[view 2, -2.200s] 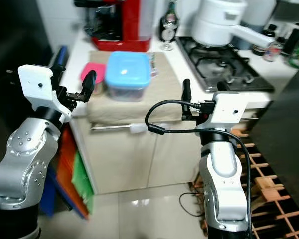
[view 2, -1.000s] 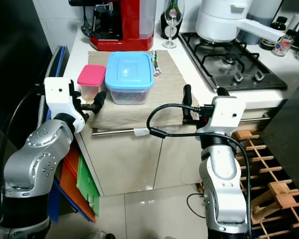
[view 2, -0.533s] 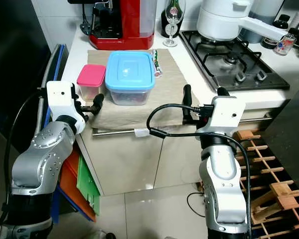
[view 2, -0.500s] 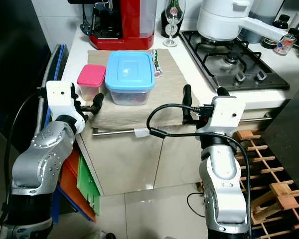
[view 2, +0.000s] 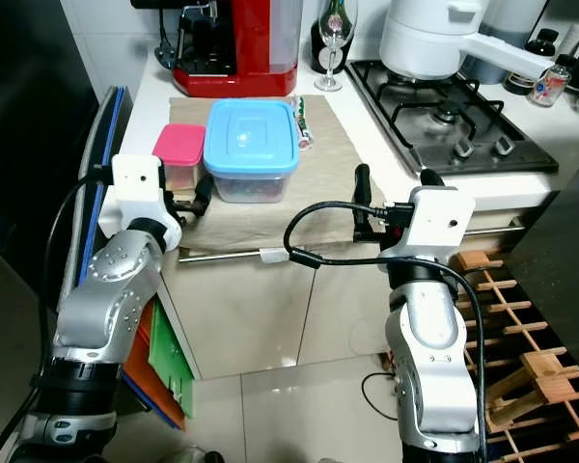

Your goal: Restocking fridge

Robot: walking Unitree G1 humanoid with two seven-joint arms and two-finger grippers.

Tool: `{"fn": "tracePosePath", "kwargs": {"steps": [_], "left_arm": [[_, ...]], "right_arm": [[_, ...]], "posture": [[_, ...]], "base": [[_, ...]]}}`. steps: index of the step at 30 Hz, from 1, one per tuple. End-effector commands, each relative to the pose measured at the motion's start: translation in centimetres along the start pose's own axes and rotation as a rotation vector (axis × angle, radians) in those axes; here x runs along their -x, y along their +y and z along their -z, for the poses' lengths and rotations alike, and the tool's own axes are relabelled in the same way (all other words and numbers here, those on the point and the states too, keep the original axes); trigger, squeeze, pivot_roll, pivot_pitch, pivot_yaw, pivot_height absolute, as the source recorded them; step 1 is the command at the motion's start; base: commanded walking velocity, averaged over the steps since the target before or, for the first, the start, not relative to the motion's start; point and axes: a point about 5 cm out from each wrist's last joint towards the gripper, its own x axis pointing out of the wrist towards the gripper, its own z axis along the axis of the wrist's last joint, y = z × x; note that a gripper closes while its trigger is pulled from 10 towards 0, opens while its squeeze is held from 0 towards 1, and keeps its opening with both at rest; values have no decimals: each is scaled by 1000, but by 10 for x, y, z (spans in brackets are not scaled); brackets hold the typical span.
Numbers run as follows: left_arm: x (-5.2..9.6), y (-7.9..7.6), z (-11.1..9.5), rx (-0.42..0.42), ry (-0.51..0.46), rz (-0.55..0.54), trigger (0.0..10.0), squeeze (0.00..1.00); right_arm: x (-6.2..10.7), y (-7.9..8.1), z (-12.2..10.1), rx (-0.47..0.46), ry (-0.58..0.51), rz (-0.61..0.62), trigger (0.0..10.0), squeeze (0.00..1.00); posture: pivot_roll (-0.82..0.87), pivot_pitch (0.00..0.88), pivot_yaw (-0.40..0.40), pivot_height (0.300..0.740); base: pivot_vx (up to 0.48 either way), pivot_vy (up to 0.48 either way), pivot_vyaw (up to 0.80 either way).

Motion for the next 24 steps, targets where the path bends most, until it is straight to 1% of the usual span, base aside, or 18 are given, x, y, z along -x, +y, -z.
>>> {"fn": "tracePosePath", "kwargs": {"steps": [1, 7, 9, 15, 20, 24], "left_arm": [[-4, -2, -2, -23, -20, -7, 10000, 0], [-8, 0, 2, -45, -26, -31, 10000, 0], [-8, 7, 2, -70, -28, -92, 10000, 0], [-9, 16, 4, -69, -34, -157, 10000, 0], [-11, 20, 5, -80, -47, -171, 10000, 0], [-15, 15, 5, -62, -69, -119, 10000, 0]], "right_arm": [[1, -1, -5, 5, -14, 7, 10000, 0], [5, -2, -5, 10, -6, 13, 10000, 0], [6, -3, -5, 12, -4, 16, 10000, 0], [6, -3, -4, 13, 1, 14, 10000, 0], [6, -2, -5, 13, 3, 11, 10000, 0], [6, -2, -5, 14, 3, 11, 10000, 0]], "posture": [[-107, 36, 10, 740], [-122, 48, 11, 740], [-123, 50, 11, 740], [-123, 50, 11, 740], [-123, 50, 11, 740], [-122, 50, 8, 740]], "base": [[0, 0, 0], [0, 0, 0], [0, 0, 0], [0, 0, 0], [0, 0, 0], [0, 0, 0]]}}
